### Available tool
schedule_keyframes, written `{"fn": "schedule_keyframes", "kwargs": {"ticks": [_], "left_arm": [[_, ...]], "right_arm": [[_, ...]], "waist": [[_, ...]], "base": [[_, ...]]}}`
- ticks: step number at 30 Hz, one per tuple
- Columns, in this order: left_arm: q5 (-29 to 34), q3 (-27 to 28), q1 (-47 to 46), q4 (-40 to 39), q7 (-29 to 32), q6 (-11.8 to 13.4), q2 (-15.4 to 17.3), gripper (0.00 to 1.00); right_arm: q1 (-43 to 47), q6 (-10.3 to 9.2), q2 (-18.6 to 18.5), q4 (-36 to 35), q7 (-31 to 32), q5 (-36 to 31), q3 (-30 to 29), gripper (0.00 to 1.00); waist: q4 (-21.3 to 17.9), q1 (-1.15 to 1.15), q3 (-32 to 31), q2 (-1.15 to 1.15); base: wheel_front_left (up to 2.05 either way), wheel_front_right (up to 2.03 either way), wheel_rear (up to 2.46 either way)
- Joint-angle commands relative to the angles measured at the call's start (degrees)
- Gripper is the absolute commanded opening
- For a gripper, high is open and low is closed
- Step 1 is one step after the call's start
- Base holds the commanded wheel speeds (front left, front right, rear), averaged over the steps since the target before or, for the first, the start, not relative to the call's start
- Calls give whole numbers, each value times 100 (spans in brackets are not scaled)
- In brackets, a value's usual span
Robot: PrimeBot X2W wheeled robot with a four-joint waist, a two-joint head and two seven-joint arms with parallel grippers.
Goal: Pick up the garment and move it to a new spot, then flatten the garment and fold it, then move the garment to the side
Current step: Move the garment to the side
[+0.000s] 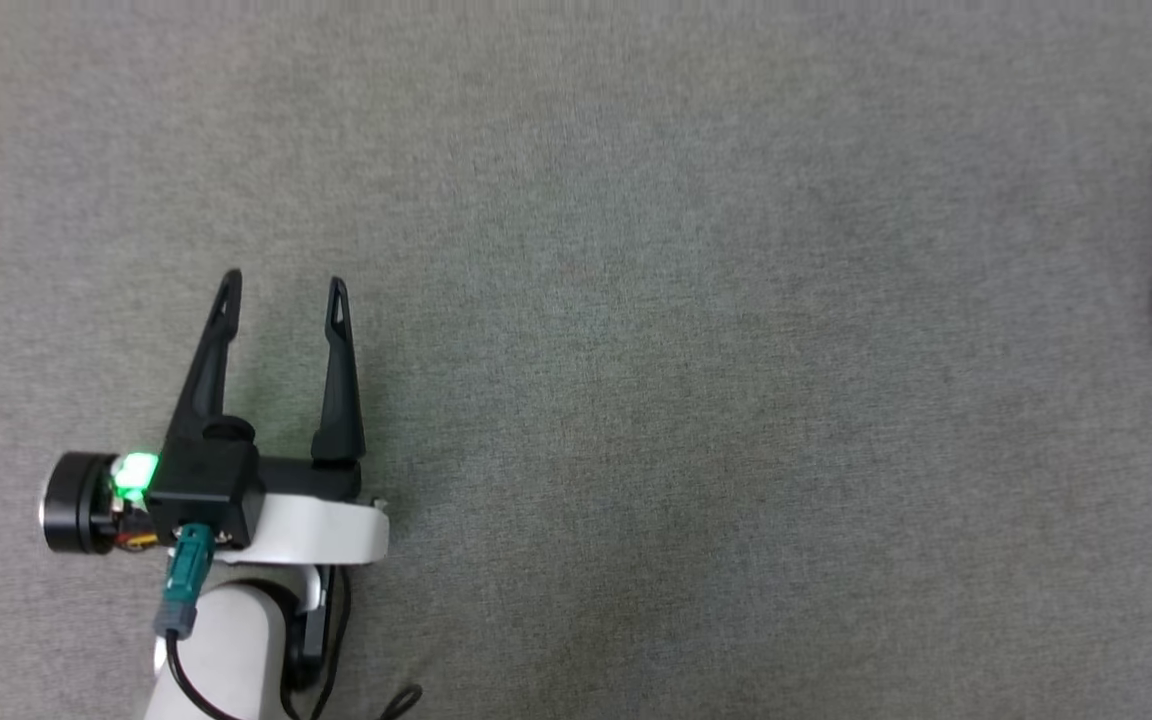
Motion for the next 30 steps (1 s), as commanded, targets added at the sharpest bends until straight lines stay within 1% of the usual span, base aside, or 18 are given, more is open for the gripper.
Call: {"fn": "schedule_keyframes", "kwargs": {"ticks": [1, 5, 8, 12, 13, 14, 17, 21, 25, 30], "left_arm": [[-35, -5, 115, 27, -12, 20, -3, 100], [-83, -10, 303, 110, -13, 51, -38, 100], [-121, -2, 464, 152, -12, 73, -72, 100], [-182, 33, 703, 216, -12, 93, -103, 100], [-182, 33, 703, 216, -12, 93, -103, 100], [-186, 40, 756, 229, -13, 97, -107, 100], [-236, 76, 873, 289, -12, 94, -120, 100], [-250, 91, 964, 355, -12, 81, -129, 100], [-290, 113, 1069, 433, -12, 86, -147, 100], [-339, 127, 1214, 525, -12, 73, -174, 100]], "right_arm": [[23, -9, 42, -10, -80, -121, -55, 100], [228, -9, 205, -242, -468, -410, -210, 100], [383, -9, 368, -541, -893, -583, -423, 100], [580, -9, 739, -1040, -1503, -930, -752, 100], [580, -9, 739, -1040, -1503, -930, -752, 100], [638, -9, 850, -1187, -1643, -1037, -821, 100], [800, -8, 1282, -1649, -1997, -1315, -1015, 100], [1124, -9, 1989, -2350, -2362, -1631, -1205, 100], [1554, -8, 2641, -2898, -2627, -1766, -1217, 100], [2106, -8, 3264, -3261, -2973, -1853, -1041, 100]], "waist": [[8, -1, -214, 0], [27, -1, -598, 0], [47, -1, -880, 0], [70, -1, -1212, 0], [70, -1, -1212, 0], [81, -1, -1280, 0], [131, -1, -1479, 0], [221, -1, -1736, 0], [300, -1, -1980, 0], [428, -1, -2244, 0]], "base": [[0, 0, 0], [0, 0, 0], [0, 0, 0], [0, 0, 0], [0, 0, 0], [0, 0, 0], [0, 0, 0], [0, 0, 0], [0, 0, 0], [0, 0, 0]]}}
